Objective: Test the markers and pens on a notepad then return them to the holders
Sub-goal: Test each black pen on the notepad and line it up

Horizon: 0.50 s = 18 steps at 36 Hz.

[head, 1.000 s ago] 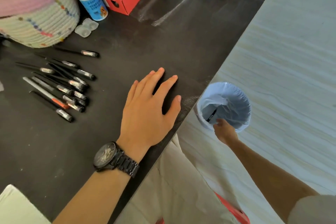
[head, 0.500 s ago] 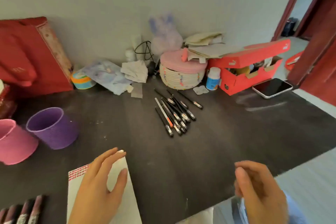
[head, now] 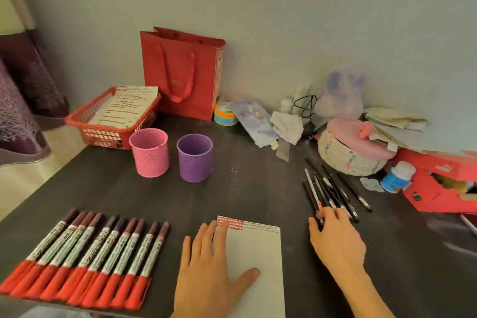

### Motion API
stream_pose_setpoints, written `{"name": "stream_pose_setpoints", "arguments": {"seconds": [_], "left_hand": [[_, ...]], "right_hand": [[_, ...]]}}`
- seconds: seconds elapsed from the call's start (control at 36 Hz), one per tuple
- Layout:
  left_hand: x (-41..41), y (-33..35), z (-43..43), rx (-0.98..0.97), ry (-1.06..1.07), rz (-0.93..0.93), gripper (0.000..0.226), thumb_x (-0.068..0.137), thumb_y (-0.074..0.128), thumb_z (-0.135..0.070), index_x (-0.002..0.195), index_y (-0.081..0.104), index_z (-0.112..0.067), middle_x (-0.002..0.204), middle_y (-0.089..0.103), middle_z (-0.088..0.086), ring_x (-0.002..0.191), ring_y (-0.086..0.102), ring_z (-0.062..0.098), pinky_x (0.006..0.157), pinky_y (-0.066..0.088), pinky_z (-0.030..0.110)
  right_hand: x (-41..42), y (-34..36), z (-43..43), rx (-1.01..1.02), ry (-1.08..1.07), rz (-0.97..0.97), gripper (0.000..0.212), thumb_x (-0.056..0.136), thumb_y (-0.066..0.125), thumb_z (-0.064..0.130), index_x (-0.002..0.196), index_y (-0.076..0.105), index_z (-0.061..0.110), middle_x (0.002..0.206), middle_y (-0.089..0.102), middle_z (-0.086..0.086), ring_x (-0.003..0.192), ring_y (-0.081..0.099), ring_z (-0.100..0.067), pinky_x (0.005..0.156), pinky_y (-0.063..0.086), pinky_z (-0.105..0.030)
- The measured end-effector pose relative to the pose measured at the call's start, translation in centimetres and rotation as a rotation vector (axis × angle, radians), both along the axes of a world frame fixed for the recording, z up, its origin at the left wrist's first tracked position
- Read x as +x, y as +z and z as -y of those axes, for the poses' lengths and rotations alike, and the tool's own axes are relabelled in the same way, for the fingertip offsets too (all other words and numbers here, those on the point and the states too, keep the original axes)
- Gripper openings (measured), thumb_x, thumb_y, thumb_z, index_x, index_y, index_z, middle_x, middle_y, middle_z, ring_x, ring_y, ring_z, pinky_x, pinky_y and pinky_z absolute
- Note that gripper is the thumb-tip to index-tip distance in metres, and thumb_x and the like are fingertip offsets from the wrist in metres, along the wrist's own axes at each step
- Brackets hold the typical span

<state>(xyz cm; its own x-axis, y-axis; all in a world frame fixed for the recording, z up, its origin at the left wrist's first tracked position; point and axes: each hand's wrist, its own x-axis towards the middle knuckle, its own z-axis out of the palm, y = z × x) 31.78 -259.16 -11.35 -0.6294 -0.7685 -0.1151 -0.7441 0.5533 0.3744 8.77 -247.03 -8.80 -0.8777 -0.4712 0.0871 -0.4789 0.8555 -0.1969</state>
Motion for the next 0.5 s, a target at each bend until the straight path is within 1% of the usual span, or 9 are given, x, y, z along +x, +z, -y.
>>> {"name": "stream_pose_setpoints", "arguments": {"seconds": [0.03,0.08,0.17,0.22,0.28,0.33,0.36,0.44,0.5], "left_hand": [[-0.1,0.1,0.0,0.016,-0.001,0.013,0.131,0.038,-0.007,-0.104,0.151,-0.015,-0.038,0.164,-0.011,-0.015,0.151,-0.013,0.014,0.118,-0.016,0.044],[-0.1,0.2,0.1,0.030,0.003,0.020,0.131,0.040,-0.005,-0.105,0.152,-0.015,-0.037,0.164,-0.012,-0.015,0.151,-0.014,0.014,0.115,-0.019,0.043],[0.1,0.0,-0.1,0.013,0.002,0.005,0.125,0.051,0.003,-0.105,0.154,-0.013,-0.035,0.164,-0.013,-0.015,0.150,-0.017,0.012,0.111,-0.024,0.041],[0.3,-0.2,-0.4,-0.029,-0.018,-0.012,0.120,0.060,0.003,-0.102,0.155,-0.010,-0.032,0.164,-0.013,-0.013,0.150,-0.018,0.012,0.110,-0.026,0.041],[0.5,-0.4,-0.6,-0.064,-0.029,-0.033,0.114,0.065,0.003,-0.100,0.156,-0.003,-0.032,0.165,-0.010,-0.012,0.150,-0.016,0.014,0.111,-0.026,0.041],[0.6,-0.6,-0.7,-0.077,-0.028,-0.053,0.112,0.066,0.004,-0.099,0.156,0.002,-0.032,0.165,-0.005,-0.011,0.151,-0.013,0.015,0.113,-0.023,0.041],[0.6,-0.7,-0.7,-0.089,-0.028,-0.063,0.112,0.067,0.003,-0.099,0.156,0.004,-0.032,0.165,-0.002,-0.011,0.151,-0.011,0.015,0.114,-0.021,0.041],[0.6,-1.0,-0.7,-0.104,-0.030,-0.076,0.112,0.067,0.002,-0.098,0.156,0.007,-0.030,0.165,0.000,-0.010,0.151,-0.010,0.015,0.116,-0.019,0.041],[0.7,-0.9,-0.7,-0.093,-0.027,-0.072,0.113,0.066,0.001,-0.099,0.156,0.004,-0.031,0.165,-0.003,-0.011,0.151,-0.012,0.014,0.116,-0.020,0.041]], "right_hand": [[0.1,-0.2,0.1,-0.012,-0.011,-0.015,0.027,0.097,0.052,0.051,0.117,0.055,0.034,0.124,0.047,0.007,0.074,0.048,-0.007,0.055,0.041,-0.024],[0.5,-0.5,0.2,-0.034,-0.025,-0.035,0.023,0.097,0.053,0.048,0.114,0.056,0.032,0.118,0.047,0.006,0.074,0.050,-0.009,0.052,0.040,-0.025],[0.9,-0.7,0.3,-0.067,-0.034,-0.046,0.023,0.098,0.053,0.045,0.114,0.055,0.029,0.114,0.051,0.004,0.073,0.050,-0.012,0.051,0.039,-0.027],[1.1,-0.4,0.3,-0.083,-0.043,-0.034,0.024,0.099,0.052,0.043,0.116,0.054,0.026,0.113,0.056,0.001,0.074,0.052,-0.015,0.053,0.040,-0.029],[1.2,-0.2,0.5,-0.088,-0.050,-0.019,0.025,0.100,0.051,0.041,0.117,0.054,0.023,0.113,0.059,-0.002,0.079,0.056,-0.022,0.059,0.040,-0.031],[1.3,-0.1,0.5,-0.082,-0.057,-0.014,0.025,0.101,0.051,0.039,0.118,0.054,0.020,0.115,0.060,-0.007,0.086,0.061,-0.031,0.062,0.042,-0.035],[1.4,-0.1,0.5,-0.079,-0.055,-0.012,0.027,0.101,0.051,0.037,0.120,0.055,0.019,0.117,0.060,-0.008,0.089,0.062,-0.033,0.063,0.042,-0.035],[1.7,0.1,0.2,-0.089,-0.058,0.045,0.031,0.103,0.049,0.035,0.127,0.058,0.019,0.123,0.060,-0.008,0.096,0.063,-0.032,0.065,0.042,-0.035],[2.2,0.6,-0.2,-0.136,-0.059,0.101,0.031,0.103,0.049,0.034,0.128,0.060,0.021,0.121,0.061,-0.006,0.095,0.062,-0.029,0.068,0.043,-0.034]]}}
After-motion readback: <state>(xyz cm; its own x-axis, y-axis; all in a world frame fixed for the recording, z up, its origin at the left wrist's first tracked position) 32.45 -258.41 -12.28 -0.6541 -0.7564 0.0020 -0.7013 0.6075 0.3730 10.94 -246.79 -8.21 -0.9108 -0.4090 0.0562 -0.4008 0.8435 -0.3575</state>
